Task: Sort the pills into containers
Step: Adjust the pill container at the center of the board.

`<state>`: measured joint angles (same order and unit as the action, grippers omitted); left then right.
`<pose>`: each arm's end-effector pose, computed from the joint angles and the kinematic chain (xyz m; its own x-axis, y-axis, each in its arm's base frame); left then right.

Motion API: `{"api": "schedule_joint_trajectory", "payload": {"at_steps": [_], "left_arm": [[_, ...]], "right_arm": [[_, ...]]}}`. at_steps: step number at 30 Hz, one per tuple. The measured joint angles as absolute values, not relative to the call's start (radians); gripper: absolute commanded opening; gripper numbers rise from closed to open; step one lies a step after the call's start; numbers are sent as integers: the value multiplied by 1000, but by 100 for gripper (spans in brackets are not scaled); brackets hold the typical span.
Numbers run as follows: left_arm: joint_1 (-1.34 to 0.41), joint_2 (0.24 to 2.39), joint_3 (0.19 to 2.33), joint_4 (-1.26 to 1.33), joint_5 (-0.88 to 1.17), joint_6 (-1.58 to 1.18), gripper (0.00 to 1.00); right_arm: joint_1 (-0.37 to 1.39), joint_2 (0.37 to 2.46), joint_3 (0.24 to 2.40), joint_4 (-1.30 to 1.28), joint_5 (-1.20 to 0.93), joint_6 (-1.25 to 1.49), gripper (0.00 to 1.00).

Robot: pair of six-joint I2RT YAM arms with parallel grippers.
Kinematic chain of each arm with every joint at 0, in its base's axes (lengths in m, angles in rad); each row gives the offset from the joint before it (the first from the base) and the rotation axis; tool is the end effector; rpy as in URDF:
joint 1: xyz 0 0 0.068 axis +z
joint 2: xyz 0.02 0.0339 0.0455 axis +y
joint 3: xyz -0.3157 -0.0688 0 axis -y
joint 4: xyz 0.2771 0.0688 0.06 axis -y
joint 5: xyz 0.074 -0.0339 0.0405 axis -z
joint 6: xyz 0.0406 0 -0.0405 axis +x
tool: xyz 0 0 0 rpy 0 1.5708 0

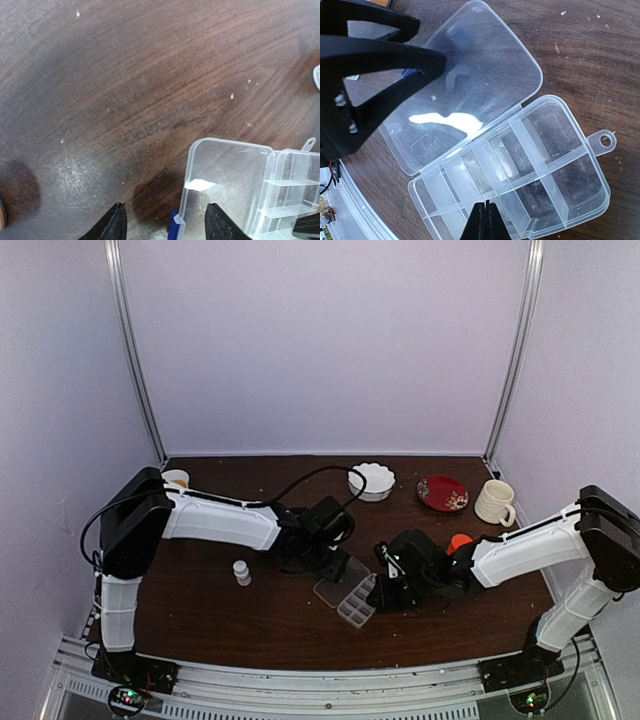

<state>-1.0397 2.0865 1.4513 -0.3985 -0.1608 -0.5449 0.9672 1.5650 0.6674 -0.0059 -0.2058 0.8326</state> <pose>0.2552 -0.4215 0.1740 -0.7918 0.3378 -0.5088 0.4668 0.8720 -0.1476 0.1681 0.2585 0.1606 -0.9493 -0.1012 -0.2977 -0.2609 0.7822 0.5658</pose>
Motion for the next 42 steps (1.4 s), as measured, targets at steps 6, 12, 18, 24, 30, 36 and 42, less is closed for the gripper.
{"api": "schedule_joint_trajectory", "payload": {"at_steps": [6,12,18,24,30,36,42], "left_arm": [[-1044,2099,1454,-402,-160,-535,57],[-1061,2100,1456,-414,-156,-532,57],[-1081,2104,1456,-411,-137,-533,57],[-1087,2124,1456,-390,-134,-536,57],[-1087,2132,1465,-390,-163,-542,57],[-1083,2135,1467,-396,-198,-549,56],[-1047,2136,1472,-414,-215,-542,56]], "right_arm": [[971,1556,668,-28,-190,818,0],[971,1530,668,-91,-171,793,0],[971,1501,662,-148,-154,783,0],[971,1492,657,-160,-152,781,0],[971,1493,657,-155,-152,785,0],[973,1512,664,-128,-152,792,0],[978,1548,698,-91,-156,798,0]]}}
